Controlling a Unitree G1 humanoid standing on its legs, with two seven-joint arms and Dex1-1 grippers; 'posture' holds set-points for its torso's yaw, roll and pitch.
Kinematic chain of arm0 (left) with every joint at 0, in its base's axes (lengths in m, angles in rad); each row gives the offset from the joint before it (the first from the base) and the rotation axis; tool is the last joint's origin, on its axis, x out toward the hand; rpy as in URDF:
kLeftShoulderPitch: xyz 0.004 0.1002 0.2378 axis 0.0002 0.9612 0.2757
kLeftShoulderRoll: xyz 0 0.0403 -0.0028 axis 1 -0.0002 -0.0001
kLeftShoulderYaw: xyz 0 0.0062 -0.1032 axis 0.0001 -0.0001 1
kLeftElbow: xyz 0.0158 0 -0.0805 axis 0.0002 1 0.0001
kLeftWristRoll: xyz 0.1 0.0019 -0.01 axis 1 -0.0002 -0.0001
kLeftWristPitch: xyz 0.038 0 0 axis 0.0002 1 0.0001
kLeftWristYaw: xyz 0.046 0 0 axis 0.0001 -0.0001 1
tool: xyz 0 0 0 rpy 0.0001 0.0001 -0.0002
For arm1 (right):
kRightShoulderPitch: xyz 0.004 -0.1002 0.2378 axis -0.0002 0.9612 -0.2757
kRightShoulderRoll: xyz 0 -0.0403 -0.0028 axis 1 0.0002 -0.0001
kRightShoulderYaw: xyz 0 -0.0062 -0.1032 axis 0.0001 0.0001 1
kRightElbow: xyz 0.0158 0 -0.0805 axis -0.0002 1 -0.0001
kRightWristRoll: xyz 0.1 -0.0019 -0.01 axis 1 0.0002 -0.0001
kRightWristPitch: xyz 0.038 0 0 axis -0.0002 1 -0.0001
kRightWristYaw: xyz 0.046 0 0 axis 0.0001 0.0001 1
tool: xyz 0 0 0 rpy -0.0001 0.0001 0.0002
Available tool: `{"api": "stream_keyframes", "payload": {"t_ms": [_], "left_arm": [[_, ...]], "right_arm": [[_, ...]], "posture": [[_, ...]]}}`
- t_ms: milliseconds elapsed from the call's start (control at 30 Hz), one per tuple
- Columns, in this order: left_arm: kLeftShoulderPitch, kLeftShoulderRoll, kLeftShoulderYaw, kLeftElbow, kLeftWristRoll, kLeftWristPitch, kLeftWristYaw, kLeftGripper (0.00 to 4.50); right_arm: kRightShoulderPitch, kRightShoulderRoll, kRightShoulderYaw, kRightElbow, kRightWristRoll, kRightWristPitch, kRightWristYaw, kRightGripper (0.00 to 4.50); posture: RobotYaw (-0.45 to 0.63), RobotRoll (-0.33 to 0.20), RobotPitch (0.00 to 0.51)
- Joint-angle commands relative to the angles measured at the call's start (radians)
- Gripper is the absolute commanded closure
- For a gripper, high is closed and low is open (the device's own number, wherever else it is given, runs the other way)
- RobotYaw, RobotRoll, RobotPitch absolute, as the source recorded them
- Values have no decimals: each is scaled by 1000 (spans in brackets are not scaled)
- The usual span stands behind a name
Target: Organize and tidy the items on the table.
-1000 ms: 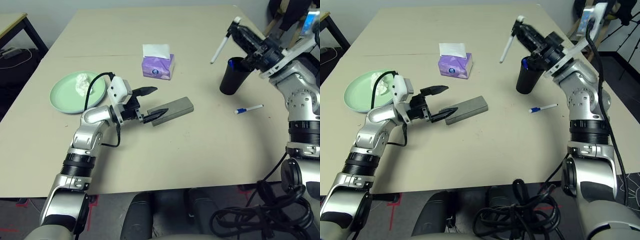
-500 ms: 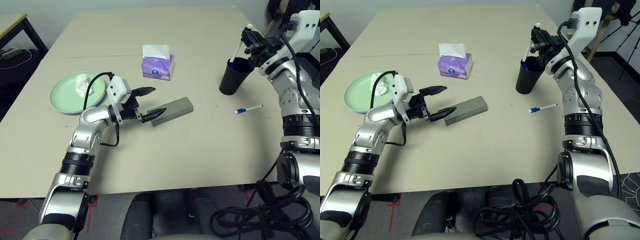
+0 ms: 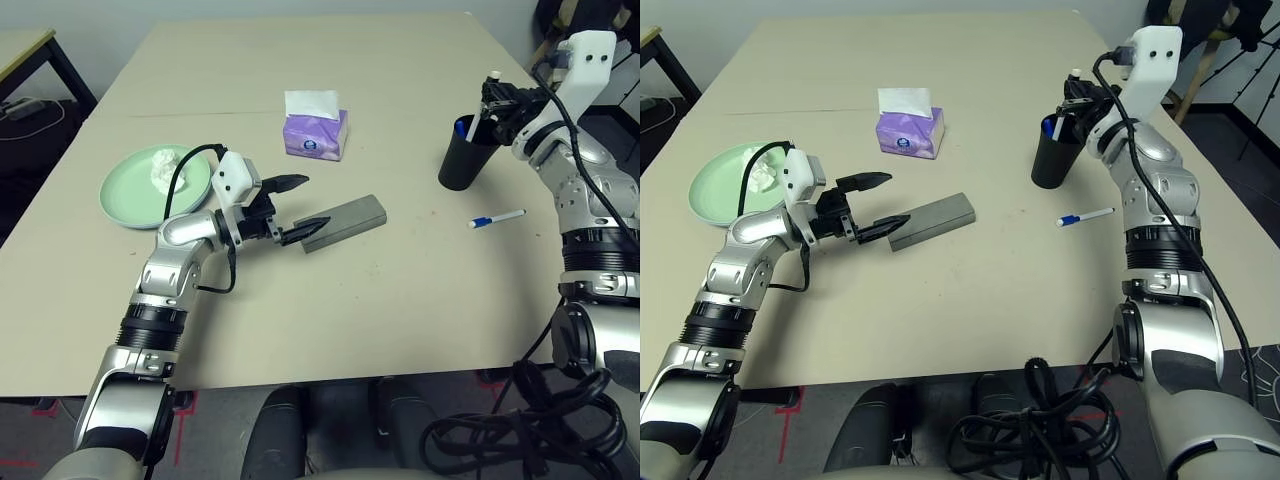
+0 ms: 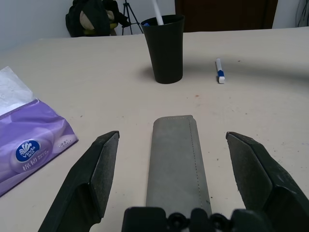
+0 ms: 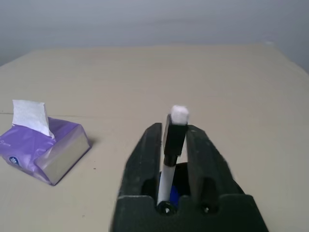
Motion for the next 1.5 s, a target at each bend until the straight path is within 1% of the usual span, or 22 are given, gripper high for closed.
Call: {"api": "stream_keyframes", "payload": {"t_ms": [33, 133, 200, 333, 433, 467, 533, 600, 733, 867, 967, 1067, 1267, 1500], "left_arm": [[-3, 10, 0, 0, 7, 9, -9, 0], [-3, 11, 0, -2, 7, 9, -8, 0], [-4, 10, 0, -3, 8, 8, -6, 0], [-2, 8, 0, -9, 8, 8, -2, 0], [4, 6, 0, -14, 7, 9, 0, 0], [6, 5, 0, -15, 7, 9, 0, 0], [9, 3, -2, -16, 6, 9, 1, 0], [15, 2, -6, -19, 8, 8, -1, 0], [22, 6, -6, -33, 6, 14, -2, 0], [33, 8, -5, -53, 2, 23, -2, 0], [47, 5, -5, -76, -9, 38, -6, 0], [64, 3, -7, -101, -12, 49, -4, 0], [96, 1, -4, -159, -18, 80, 11, 0], [146, 9, 2, -227, -23, 112, 36, 0]], "right_arm": [[1, -5, 2, -22, -11, 18, 0, 2024], [-1, -6, 4, -17, -7, 13, 17, 889], [-3, 0, -5, -14, 20, -14, 68, 85], [24, -11, 5, -18, 77, -55, 268, 34], [69, -55, 33, -40, 156, -28, 541, 34], [78, -72, 43, -41, 172, -8, 609, 34], [77, -125, 95, 19, 150, 14, 745, 34], [57, -184, 180, 115, 66, -40, 872, 34], [-16, -266, 355, 275, -130, -266, 1063, 34], [-111, -302, 494, 452, -322, -538, 1165, 34], [-197, -323, 627, 596, -520, -764, 1146, 34], [-267, -313, 680, 701, -618, -885, 1109, 34], [-355, -290, 761, 815, -783, -1005, 1046, 34], [-397, -287, 778, 864, -868, -1062, 1009, 34]], "posture": [[30, 0, 74], [30, 0, 74], [34, 0, 75], [37, 0, 79], [41, 0, 86], [41, 0, 86], [38, 0, 92], [47, 0, 97], [58, 0, 106], [69, 0, 118], [75, 0, 127], [85, 0, 132], [113, 0, 158], [132, 0, 181]]}}
